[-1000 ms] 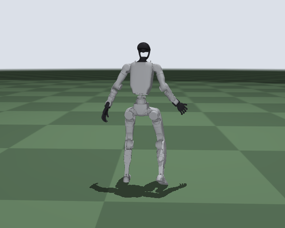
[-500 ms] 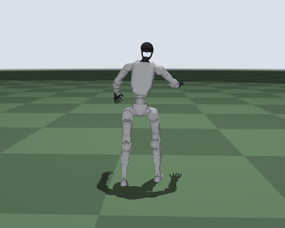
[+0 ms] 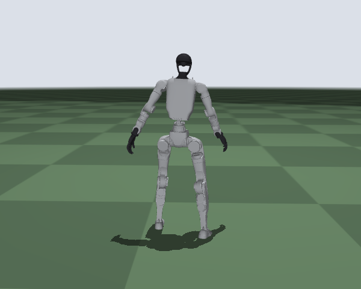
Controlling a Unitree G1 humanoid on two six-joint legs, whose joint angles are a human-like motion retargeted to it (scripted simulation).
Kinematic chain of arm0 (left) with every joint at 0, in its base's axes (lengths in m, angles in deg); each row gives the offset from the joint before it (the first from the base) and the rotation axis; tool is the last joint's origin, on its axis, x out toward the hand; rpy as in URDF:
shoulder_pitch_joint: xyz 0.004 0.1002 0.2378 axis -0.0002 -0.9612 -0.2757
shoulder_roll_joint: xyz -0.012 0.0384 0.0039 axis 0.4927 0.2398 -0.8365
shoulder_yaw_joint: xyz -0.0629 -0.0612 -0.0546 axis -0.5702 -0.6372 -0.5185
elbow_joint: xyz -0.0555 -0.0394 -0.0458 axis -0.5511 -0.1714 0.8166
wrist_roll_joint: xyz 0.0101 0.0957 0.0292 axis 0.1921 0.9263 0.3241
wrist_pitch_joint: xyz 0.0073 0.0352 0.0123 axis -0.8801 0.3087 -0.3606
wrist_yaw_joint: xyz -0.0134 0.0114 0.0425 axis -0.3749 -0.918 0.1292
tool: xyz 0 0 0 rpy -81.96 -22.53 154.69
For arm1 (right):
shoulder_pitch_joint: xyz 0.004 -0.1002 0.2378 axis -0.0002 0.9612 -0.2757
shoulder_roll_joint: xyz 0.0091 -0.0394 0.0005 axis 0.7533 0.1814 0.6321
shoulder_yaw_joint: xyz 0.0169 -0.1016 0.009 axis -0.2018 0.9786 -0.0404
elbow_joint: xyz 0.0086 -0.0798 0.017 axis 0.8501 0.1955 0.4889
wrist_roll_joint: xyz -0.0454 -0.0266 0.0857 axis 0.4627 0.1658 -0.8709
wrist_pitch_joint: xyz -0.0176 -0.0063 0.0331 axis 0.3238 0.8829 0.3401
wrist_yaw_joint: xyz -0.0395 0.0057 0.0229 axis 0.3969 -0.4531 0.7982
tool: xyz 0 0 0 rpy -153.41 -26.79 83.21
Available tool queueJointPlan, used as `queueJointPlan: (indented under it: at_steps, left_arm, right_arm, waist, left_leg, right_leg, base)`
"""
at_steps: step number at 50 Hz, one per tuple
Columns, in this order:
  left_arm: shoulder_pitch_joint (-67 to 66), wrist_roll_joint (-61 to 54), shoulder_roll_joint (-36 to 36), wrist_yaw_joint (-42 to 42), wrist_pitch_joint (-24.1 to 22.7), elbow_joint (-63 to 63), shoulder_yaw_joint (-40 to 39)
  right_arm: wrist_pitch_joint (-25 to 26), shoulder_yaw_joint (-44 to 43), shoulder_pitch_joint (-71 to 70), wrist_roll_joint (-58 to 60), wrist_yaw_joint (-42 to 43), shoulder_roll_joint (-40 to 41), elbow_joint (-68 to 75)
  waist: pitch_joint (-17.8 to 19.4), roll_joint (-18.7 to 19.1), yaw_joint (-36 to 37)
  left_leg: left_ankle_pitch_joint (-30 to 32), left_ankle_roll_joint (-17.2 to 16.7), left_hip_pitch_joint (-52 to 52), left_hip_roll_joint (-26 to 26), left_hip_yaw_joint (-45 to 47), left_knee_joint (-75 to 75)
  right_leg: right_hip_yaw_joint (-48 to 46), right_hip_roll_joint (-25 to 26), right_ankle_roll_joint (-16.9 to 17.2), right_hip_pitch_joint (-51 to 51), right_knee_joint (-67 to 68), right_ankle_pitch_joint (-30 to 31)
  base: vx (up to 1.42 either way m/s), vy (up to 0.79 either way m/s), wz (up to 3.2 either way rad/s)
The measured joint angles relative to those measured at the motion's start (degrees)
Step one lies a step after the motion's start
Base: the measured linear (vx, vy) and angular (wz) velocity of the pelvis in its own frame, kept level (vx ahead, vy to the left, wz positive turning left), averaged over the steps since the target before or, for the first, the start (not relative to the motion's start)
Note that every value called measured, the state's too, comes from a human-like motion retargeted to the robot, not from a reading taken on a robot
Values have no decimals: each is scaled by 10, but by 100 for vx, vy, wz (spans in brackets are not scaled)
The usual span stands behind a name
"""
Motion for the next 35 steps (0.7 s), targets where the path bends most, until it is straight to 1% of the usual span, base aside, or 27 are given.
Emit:
queueJointPlan:
  at_steps: [3, 4, 5, 6, 7, 10, 12, 14, 15, 17, 18, 19, 20, 21, 22, 23, 25, 26, 27, 28, 29, 30, 31, 32, 33, 35]
  left_arm:
    - [-1, -24, 3, 2, 18, -18, -7]
    - [-1, -25, 7, -4, 19, -28, -10]
    - [-3, -22, 12, -16, 17, -39, -14]
    - [8, -12, 15, 9, 15, -50, -23]
    - [18, -7, 19, 30, 14, -61, -29]
    - [58, -18, 39, 72, 13, -92, -24]
    - [95, -27, 53, 93, 11, -107, -14]
    - [135, -40, 65, 108, 7, -117, 3]
    - [156, -47, 72, 114, 4, -121, 14]
    - [186, -41, 80, 101, -3, -129, 33]
    - [211, -46, 87, 99, 1, -133, 50]
    - [231, -51, 92, 105, -2, -139, 66]
    - [249, -56, 95, 113, -7, -145, 80]
    - [267, -51, 95, 100, -5, -149, 89]
    - [279, -44, 95, 90, -7, -155, 96]
    - [280, -33, 93, 84, -17, -164, 98]
    - [307, -62, 93, 118, -38, -180, 119]
    - [316, -61, 88, 122, -43, -182, 124]
    - [319, -58, 81, 124, -50, -184, 126]
    - [312, -48, 73, 124, -58, -186, 126]
    - [307, -41, 65, 125, -63, -186, 127]
    - [302, -36, 56, 126, -68, -184, 129]
    - [300, -35, 46, 130, -70, -179, 128]
    - [293, -29, 36, 129, -72, -174, 127]
    - [275, -14, 27, 117, -74, -170, 129]
    - [245, 6, 15, 100, -76, -165, 127]
  right_arm:
    - [-22, -94, 51, -139, 23, 8, -53]
    - [-20, -109, 76, -128, -1, 2, -71]
    - [-12, -120, 103, -92, -40, -8, -86]
    - [-36, -147, 111, -189, 64, -3, -122]
    - [-54, -167, 120, -253, 140, -3, -152]
    - [-69, -183, 136, -234, 195, -37, -193]
    - [-68, -190, 127, -203, 215, -71, -207]
    - [-62, -190, 105, -168, 225, -107, -216]
    - [-57, -188, 91, -149, 228, -126, -220]
    - [-34, -179, 68, -72, 208, -161, -225]
    - [-5, -161, 45, -35, 195, -187, -224]
    - [-1, -149, 20, -24, 206, -202, -230]
    - [-10, -142, -7, -25, 228, -212, -240]
    - [33, -119, -31, 44, 186, -234, -237]
    - [62, -100, -52, 105, 158, -251, -238]
    - [65, -87, -65, 149, 158, -259, -247]
    - [53, -31, -118, 162, 215, -270, -264]
    - [70, 24, -151, 223, 201, -282, -251]
    - [77, 78, -178, 275, 192, -290, -240]
    - [63, 131, -197, 308, 192, -289, -231]
    - [55, 197, -220, 357, 175, -289, -216]
    - [51, 270, -244, 414, 149, -291, -199]
    - [46, 353, -282, 473, 105, -287, -178]
    - [38, 422, -309, 527, 66, -279, -159]
    - [25, 460, -316, 572, 39, -262, -143]
    - [13, 498, -319, 617, 8, -226, -113]
  waist:
    - [12, -2, -21]
    - [9, -4, -26]
    - [4, -5, -31]
    - [6, -5, -36]
    - [8, -4, -42]
    - [7, -1, -62]
    - [5, 2, -76]
    - [2, 3, -87]
    - [0, 3, -92]
    - [-9, -2, -107]
    - [-8, -1, -104]
    - [-9, -1, -103]
    - [-11, -1, -105]
    - [-10, -3, -107]
    - [-11, -6, -112]
    - [-17, -11, -121]
    - [-12, -17, -118]
    - [-6, -18, -116]
    - [-3, -19, -113]
    - [-4, -19, -108]
    - [-3, -16, -101]
    - [-2, -10, -92]
    - [2, 5, -87]
    - [4, 14, -81]
    - [2, 14, -71]
    - [4, 16, -54]
  left_leg:
    - [-8, 1, 28, 6, -8, 7]
    - [-18, 10, 35, 8, -7, 10]
    - [-30, 24, 41, 11, -5, 14]
    - [-15, 11, 54, 11, -9, -11]
    - [-5, 3, 65, 12, -13, -30]
    - [-1, 4, 85, 20, -29, -53]
    - [0, 3, 91, 23, -41, -65]
    - [2, 1, 99, 25, -50, -81]
    - [3, -1, 103, 25, -53, -90]
    - [-10, 9, 110, 17, -62, -93]
    - [1, -1, 119, 15, -62, -116]
    - [6, -8, 128, 12, -63, -132]
    - [7, -13, 137, 8, -64, -146]
    - [6, -12, 146, 2, -68, -154]
    - [-1, -9, 153, -6, -73, -154]
    - [-19, -3, 155, -14, -79, -140]
    - [-18, -19, 168, -32, -89, -149]
    - [-26, -14, 171, -40, -92, -134]
    - [-32, -11, 173, -46, -93, -116]
    - [-37, -9, 174, -51, -91, -94]
    - [-35, -8, 166, -52, -88, -60]
    - [-31, -6, 153, -51, -86, -20]
    - [-22, -3, 122, -42, -87, 44]
    - [-11, -3, 95, -38, -89, 104]
    - [3, -9, 77, -43, -89, 155]
    - [15, -14, 27, -48, -90, 260]
  right_leg:
    - [6, 8, -27, -18, 84, 35]
    - [5, 8, -31, -39, 135, 39]
    - [3, 8, -35, -64, 191, 40]
    - [10, 13, -49, -93, 240, 41]
    - [12, 16, -63, -120, 288, 37]
    - [-19, 14, -92, -186, 412, -6]
    - [-44, 8, -107, -224, 464, -30]
    - [-62, 7, -114, -258, 489, -45]
    - [-69, 7, -114, -273, 493, -49]
    - [-89, -3, -98, -287, 480, -55]
    - [-87, 5, -101, -296, 453, -51]
    - [-90, 9, -97, -298, 418, -48]
    - [-94, 12, -88, -296, 379, -46]
    - [-98, 13, -76, -283, 325, -44]
    - [-105, 13, -61, -269, 270, -42]
    - [-115, 7, -43, -251, 215, -39]
    - [-109, 17, -21, -205, 56, 19]
    - [-107, 19, -17, -180, 1, 55]
    - [-106, 18, -14, -162, -33, 82]
    - [-106, 12, -13, -157, -24, 88]
    - [-104, 9, -21, -154, -15, 86]
    - [-100, 9, -33, -151, -5, 81]
    - [-94, 17, -52, -146, -10, 80]
    - [-90, 20, -58, -144, -4, 75]
    - [-88, 12, -39, -146, 23, 61]
    - [-80, 5, -25, -142, 42, 48]
  base:
    - [37, 28, 27]
    - [37, 26, 30]
    - [35, 23, 28]
    - [33, 21, 26]
    - [30, 18, 32]
    - [30, 14, 53]
    - [28, 10, 59]
    - [27, 6, 51]
    - [30, 4, 61]
    - [31, 3, 53]
    - [28, 1, 15]
    - [28, 0, 6]
    - [32, -2, 29]
    - [36, -3, 48]
    - [40, -4, 74]
    - [41, -7, 74]
    - [39, -10, 43]
    - [39, -12, 17]
    - [42, -13, 8]
    - [42, -13, -9]
    - [41, -14, -23]
    - [37, -14, -30]
    - [35, -14, -33]
    - [37, -15, -40]
    - [40, -14, -42]
    - [39, -12, -35]
